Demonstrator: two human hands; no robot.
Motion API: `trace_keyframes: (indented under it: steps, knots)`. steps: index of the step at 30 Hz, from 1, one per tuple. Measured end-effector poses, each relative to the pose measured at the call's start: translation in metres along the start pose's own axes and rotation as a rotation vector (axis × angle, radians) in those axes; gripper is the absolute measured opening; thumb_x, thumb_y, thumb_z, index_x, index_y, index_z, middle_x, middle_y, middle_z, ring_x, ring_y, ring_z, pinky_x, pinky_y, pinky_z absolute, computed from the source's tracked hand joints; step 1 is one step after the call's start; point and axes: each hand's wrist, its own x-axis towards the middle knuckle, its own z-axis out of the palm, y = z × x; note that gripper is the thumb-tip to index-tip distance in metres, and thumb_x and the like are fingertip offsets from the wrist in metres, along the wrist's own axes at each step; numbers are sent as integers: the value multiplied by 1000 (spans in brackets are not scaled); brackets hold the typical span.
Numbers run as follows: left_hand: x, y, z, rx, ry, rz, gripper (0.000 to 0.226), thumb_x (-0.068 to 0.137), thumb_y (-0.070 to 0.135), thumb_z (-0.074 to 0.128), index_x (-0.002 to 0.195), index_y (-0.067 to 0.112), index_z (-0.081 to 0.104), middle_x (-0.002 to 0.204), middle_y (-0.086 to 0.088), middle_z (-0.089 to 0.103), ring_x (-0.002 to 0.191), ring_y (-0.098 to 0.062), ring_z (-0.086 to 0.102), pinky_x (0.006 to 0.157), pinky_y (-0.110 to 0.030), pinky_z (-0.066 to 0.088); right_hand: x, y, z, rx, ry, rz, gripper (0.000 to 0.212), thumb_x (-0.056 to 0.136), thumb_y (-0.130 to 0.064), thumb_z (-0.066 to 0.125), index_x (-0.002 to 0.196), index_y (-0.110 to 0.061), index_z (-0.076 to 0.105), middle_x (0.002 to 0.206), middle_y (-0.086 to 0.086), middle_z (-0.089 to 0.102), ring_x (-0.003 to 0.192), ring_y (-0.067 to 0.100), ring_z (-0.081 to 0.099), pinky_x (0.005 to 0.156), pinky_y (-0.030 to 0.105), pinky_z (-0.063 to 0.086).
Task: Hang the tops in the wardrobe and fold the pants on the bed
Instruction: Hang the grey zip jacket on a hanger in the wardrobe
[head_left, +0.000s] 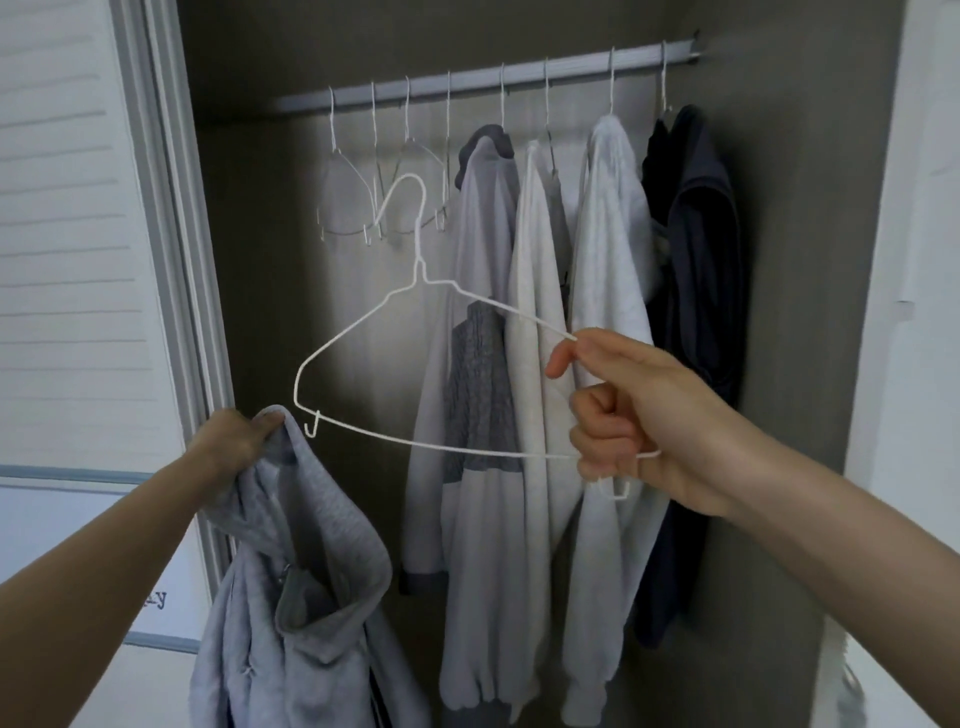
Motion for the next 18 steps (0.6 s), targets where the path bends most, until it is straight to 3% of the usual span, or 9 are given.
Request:
trace_keyframes:
  steps: [2, 6, 8, 12, 15, 18]
  knots:
    - [0, 1, -1, -28, -15, 2, 48, 97, 39, 53, 78, -3, 63, 81, -25, 66, 70, -33, 61, 65, -37, 46, -6, 1, -9, -26, -37, 41, 27, 102, -31, 40, 90, -14, 58, 49, 0, 21, 41, 14, 20, 46, 25, 29]
    - [-7, 11, 5, -26, -72, 18, 54, 96, 42, 55, 94, -10, 67, 93, -20, 63, 77, -30, 59, 75, -37, 41, -8, 16, -13, -63, -74, 110, 27, 102, -31, 41, 94, -14, 60, 50, -1, 20, 40, 12, 19, 48, 26, 27]
    - [-11, 10, 4, -47, -105, 20, 53, 96, 42, 55, 94, -9, 66, 90, -20, 64, 70, -26, 57, 73, -36, 41, -8, 26, -13, -56, -57, 116, 27, 102, -30, 41, 95, -13, 60, 53, -1, 18, 42, 12, 16, 50, 28, 24]
    - [-21, 10, 0, -21, -154, 95, 52, 97, 47, 50, 82, 0, 67, 83, -17, 66, 75, -27, 62, 71, -34, 44, -6, 37, -22, -93, -94, 139, 28, 101, -31, 41, 92, -12, 59, 52, -3, 18, 43, 12, 15, 48, 26, 23]
    - [-34, 19, 4, -36, -195, 180, 52, 97, 48, 50, 82, 3, 72, 74, -13, 70, 72, -25, 66, 64, -30, 45, -1, 57, -23, -111, -122, 67, 29, 101, -29, 41, 87, -11, 59, 50, -4, 21, 42, 12, 16, 50, 31, 16]
    - [-46, 28, 11, -123, -228, 185, 54, 96, 46, 54, 86, -5, 72, 71, -15, 69, 63, -24, 64, 64, -29, 46, 5, 99, -4, -181, -160, 74, 30, 103, -27, 38, 86, -15, 60, 52, -2, 32, 43, 12, 29, 44, 25, 28]
